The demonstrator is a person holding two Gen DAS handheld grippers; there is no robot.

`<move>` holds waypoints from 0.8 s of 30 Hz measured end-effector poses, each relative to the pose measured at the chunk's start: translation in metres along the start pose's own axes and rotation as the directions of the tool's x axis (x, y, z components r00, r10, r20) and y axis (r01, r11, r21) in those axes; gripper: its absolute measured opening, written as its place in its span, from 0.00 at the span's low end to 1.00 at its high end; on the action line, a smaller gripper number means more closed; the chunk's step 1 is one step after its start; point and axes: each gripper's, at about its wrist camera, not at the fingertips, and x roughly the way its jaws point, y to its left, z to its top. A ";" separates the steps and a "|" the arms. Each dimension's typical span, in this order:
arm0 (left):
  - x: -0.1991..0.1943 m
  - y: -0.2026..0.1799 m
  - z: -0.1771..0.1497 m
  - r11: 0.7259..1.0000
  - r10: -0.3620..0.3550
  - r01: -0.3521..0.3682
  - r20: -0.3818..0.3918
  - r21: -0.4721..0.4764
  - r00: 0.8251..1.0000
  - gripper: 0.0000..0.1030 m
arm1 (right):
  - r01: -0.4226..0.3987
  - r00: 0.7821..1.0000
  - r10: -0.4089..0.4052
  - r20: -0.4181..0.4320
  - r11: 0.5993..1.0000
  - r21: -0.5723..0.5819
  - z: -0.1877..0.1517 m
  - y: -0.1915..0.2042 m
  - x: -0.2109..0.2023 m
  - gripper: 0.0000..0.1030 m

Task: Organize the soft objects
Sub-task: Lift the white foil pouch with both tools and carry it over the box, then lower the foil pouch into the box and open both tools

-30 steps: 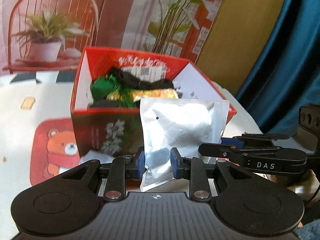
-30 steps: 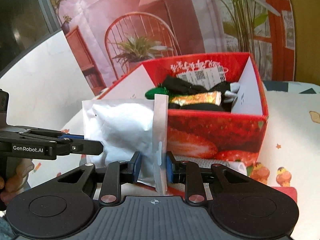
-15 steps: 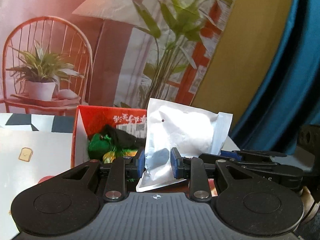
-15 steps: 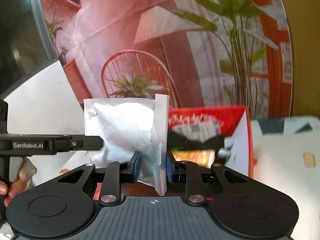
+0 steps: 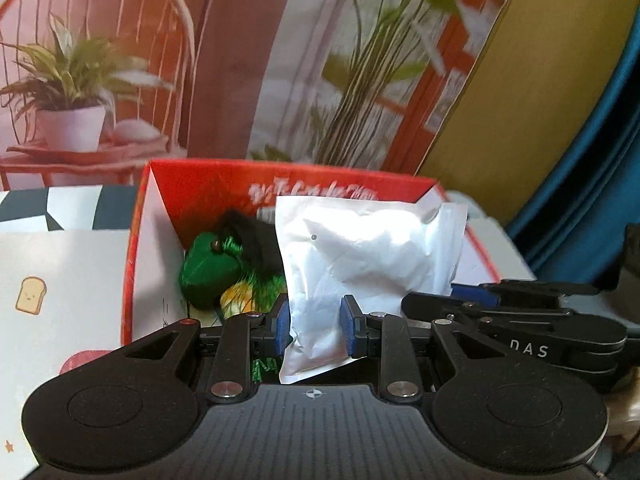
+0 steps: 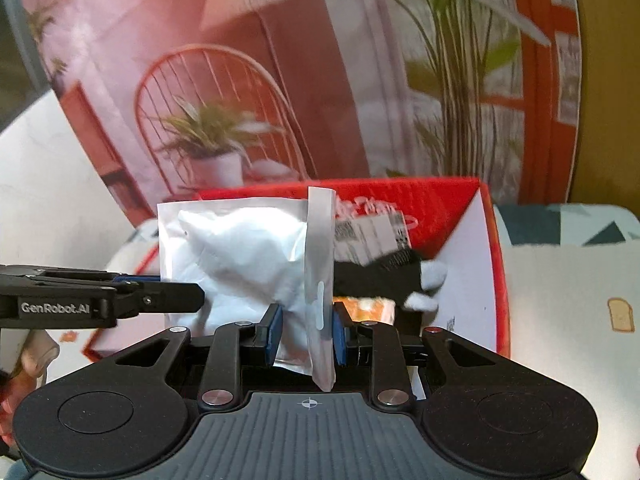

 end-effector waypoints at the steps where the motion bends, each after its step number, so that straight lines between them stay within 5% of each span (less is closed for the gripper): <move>1: 0.005 0.000 0.000 1.000 0.009 -0.009 -0.016 0.007 1.000 0.27 | 0.011 1.000 -0.011 -0.014 1.000 0.001 -0.001 0.000 0.005 0.24; 8: 0.035 0.002 -0.004 0.999 0.034 -0.030 -0.120 0.033 0.992 0.28 | 0.086 0.989 -0.089 -0.119 0.996 -0.031 -0.008 0.003 0.032 0.25; 24: 0.048 0.001 -0.008 0.998 0.054 -0.047 -0.161 0.048 0.985 0.29 | 0.150 0.971 -0.160 -0.178 0.986 -0.070 -0.015 0.008 0.051 0.30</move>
